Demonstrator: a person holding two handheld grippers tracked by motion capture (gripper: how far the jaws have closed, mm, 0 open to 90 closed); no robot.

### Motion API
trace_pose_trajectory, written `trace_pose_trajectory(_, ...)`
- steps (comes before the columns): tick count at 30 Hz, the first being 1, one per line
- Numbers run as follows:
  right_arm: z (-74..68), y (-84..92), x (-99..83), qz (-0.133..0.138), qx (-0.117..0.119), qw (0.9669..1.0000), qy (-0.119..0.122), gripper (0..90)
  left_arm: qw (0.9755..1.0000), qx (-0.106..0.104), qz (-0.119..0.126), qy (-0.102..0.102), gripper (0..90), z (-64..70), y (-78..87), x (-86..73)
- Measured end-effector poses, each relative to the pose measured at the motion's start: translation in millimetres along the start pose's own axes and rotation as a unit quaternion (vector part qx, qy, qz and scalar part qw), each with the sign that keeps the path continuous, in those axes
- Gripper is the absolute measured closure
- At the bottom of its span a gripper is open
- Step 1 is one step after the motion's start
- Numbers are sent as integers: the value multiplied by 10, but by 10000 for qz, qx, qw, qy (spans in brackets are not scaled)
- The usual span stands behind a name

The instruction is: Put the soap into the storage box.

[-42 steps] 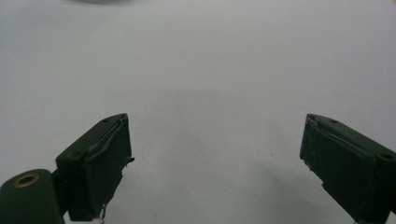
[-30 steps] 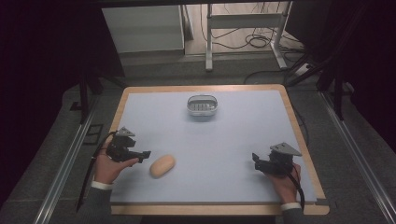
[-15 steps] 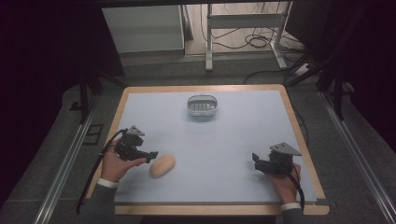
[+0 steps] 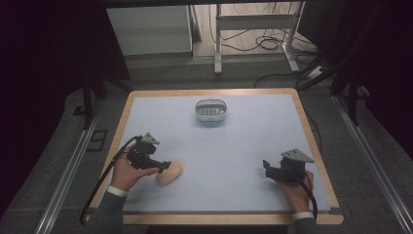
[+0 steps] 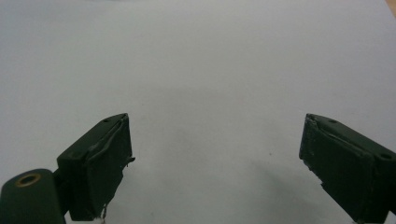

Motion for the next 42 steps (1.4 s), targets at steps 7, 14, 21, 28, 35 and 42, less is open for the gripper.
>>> trace_pose_trajectory(7,2,0,-1,-9,-7,10000,-3,94,9998,-48,-161,-107,183,92,-101,-35)
trace_pose_trajectory(14,1,-2,-1,-5,-21,10000,-3,94,9991,-73,-332,-242,181,179,-177,-94)
trace_pose_trajectory(21,4,-4,-3,-19,-37,10000,8,94,9981,-117,-507,-327,178,250,-273,-153)
trace_pose_trajectory(28,2,-5,-2,-26,-42,10000,7,94,9974,-118,-644,-301,199,257,-337,-240)
trace_pose_trajectory(35,3,-6,-3,-34,-55,10000,5,94,9965,-87,-774,-304,268,244,-398,-292)
trace_pose_trajectory(42,4,-7,-3,-34,-57,10000,3,94,9960,-71,-830,-328,324,245,-418,-305)
Point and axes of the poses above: each handheld gripper's, and its own axes: y roughly backward along the jaws, x roughly out of its top, z roughly to its right, the point moved 8 cm from there along -y, roughly forward along the jaws, and after that the axes turned 8 degrees about y, right-handed, at the moved point
